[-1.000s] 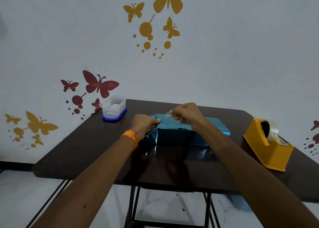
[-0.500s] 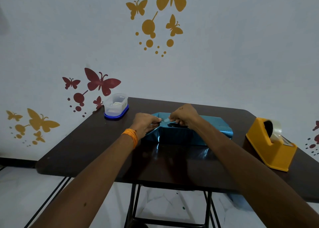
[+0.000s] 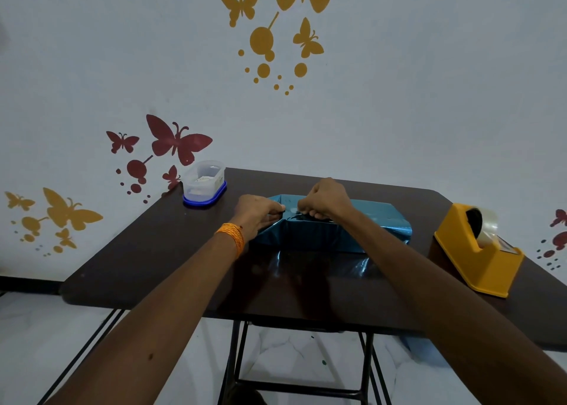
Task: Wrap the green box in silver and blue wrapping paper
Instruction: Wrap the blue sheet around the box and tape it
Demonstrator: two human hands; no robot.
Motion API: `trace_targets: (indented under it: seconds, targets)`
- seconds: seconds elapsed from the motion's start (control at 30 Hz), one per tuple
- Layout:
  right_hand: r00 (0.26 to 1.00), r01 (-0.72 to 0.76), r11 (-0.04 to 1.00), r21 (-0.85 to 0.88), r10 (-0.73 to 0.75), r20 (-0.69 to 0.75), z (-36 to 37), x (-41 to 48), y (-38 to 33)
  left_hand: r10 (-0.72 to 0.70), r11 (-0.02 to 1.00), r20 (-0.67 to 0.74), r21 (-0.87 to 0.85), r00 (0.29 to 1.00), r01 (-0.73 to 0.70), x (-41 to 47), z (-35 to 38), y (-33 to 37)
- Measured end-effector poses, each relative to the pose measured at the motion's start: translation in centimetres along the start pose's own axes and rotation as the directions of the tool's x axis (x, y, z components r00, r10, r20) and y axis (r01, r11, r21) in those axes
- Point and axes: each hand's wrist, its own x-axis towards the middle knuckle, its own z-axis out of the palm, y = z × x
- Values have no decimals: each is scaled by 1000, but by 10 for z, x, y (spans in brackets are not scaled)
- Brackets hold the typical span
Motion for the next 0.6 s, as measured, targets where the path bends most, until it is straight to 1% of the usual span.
trace_targets:
  seconds: [0.17,0.37,0.43,0.53,0.6]
  targets:
    - [1000,16,999,-33,-16,6,2,1,-1,17,1000,-11,10,1000,-17,-1,2,0]
    - [999,49,988,-143,-48,10,-1,3,-1,39,999,-18,28,999,-38,-1,1,0]
    - [1000,19,981,-193,-14,25,-8,4,3,39,999,-13,28,999,-39,-2,0,0]
    - [995,-59,988,-142,69,66,-23,4,16,51,998,-7,31,999,-51,-3,1,-1]
    - [993,-86,988,-127,96,69,-29,4,24,57,998,-18,31,998,-56,-3,1,-1]
